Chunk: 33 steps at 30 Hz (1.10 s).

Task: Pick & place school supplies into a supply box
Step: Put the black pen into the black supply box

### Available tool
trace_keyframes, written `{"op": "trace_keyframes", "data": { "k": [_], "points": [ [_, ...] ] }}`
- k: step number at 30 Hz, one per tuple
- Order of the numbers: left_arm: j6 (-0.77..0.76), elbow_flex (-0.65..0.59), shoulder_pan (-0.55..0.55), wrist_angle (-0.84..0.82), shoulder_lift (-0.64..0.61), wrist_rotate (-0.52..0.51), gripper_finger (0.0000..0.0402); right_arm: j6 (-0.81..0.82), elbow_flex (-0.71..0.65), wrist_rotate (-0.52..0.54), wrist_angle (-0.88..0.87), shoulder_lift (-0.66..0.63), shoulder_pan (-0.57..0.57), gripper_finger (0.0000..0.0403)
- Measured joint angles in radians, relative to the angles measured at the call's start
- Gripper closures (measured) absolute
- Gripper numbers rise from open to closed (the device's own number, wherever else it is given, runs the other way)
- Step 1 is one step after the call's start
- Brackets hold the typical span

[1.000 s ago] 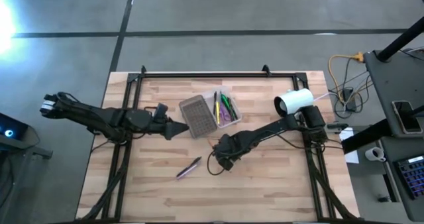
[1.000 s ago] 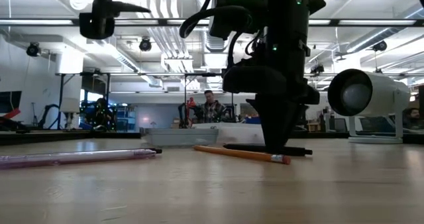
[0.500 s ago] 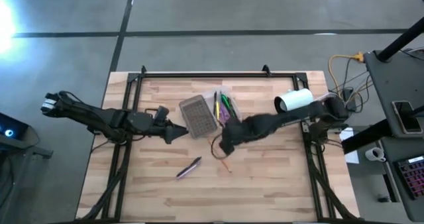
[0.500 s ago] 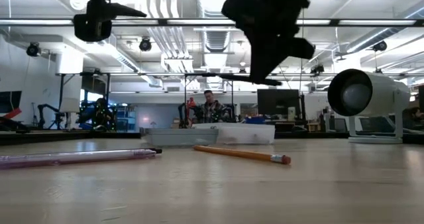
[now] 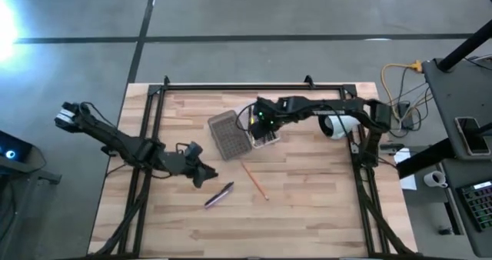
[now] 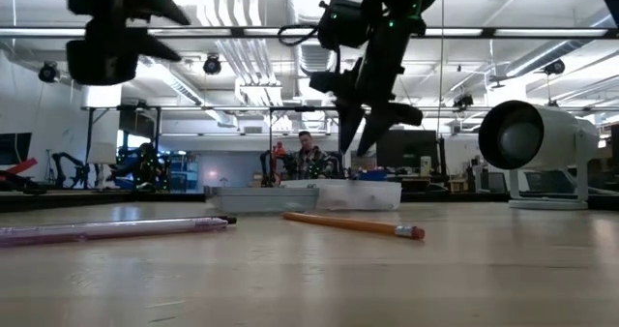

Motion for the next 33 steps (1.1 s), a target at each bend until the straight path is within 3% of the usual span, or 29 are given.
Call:
{"op": "trace_keyframes", "data": {
  "k": [5,11,19,27,33],
  "points": [
    [-0.05,0.002,-0.063,-0.063,0.05,0.0,0.0251,-0.044,0.018,0.037,-0.001,-0.028,0.025,0.02],
    [-0.049,0.009,-0.112,-0.071,0.181,0.002,0.0251,-0.122,0.017,0.097,-0.105,-0.122,0.133,0.0169],
    [-0.045,0.142,-0.118,-0.11,0.446,0.007,0.0266,-0.042,0.008,0.246,-0.308,-0.179,0.303,0.0163],
    [-0.064,0.41,-0.116,-0.48,0.669,0.008,0.0281,0.047,-0.03,0.25,-0.307,-0.177,0.38,0.0168],
    [-0.064,0.469,-0.084,-0.505,0.734,0.009,0.0282,0.059,-0.033,0.25,-0.303,-0.177,0.414,0.0175]
  ]
}}
